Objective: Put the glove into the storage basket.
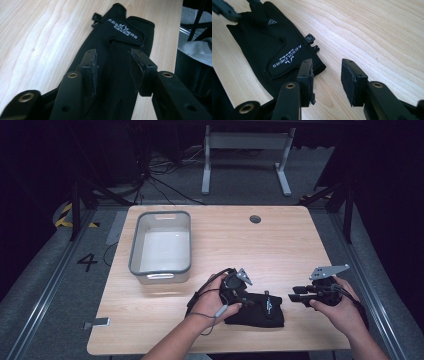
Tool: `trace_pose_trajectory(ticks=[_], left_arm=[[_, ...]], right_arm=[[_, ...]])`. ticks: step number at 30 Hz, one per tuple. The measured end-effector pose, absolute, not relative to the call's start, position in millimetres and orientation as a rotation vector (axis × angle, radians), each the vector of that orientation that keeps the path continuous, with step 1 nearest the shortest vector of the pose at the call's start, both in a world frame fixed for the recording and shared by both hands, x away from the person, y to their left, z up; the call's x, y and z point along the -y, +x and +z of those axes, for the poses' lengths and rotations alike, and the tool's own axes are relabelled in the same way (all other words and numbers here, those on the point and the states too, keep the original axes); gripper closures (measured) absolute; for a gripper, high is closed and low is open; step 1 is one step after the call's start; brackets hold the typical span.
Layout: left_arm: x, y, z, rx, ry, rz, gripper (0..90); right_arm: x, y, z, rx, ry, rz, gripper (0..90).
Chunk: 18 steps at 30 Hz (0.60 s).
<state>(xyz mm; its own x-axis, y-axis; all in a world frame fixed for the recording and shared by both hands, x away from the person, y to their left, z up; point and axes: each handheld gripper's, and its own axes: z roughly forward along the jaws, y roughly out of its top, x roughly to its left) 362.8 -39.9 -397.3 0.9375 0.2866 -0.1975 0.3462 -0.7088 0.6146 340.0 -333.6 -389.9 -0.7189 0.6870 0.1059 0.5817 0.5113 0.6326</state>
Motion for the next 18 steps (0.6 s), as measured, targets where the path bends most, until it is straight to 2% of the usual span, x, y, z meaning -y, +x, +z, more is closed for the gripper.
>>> trace_pose_trajectory(ticks=[4, 9, 14, 18], left_arm=[[51.3, 367.0, -405.9, -0.425, 2.417, -0.124, 53.8], [58.7, 368.5, -414.9, -0.372, 2.448, -0.08, 41.8], [61.2, 371.2, -425.2, -0.398, 2.465, -0.097, 39.6], [65.2, 371.0, -433.0, -0.43, 2.501, -0.106, 34.5]], right_arm=[[333.7, 341.0, -390.6, -2.597, 1.102, 1.003, 61.3], [332.8, 340.3, -390.9, -2.609, 1.093, 1.027, 59.6], [333.1, 339.4, -390.2, -2.609, 1.091, 1.039, 59.1], [332.7, 339.6, -390.8, -2.609, 1.091, 1.042, 57.6]])
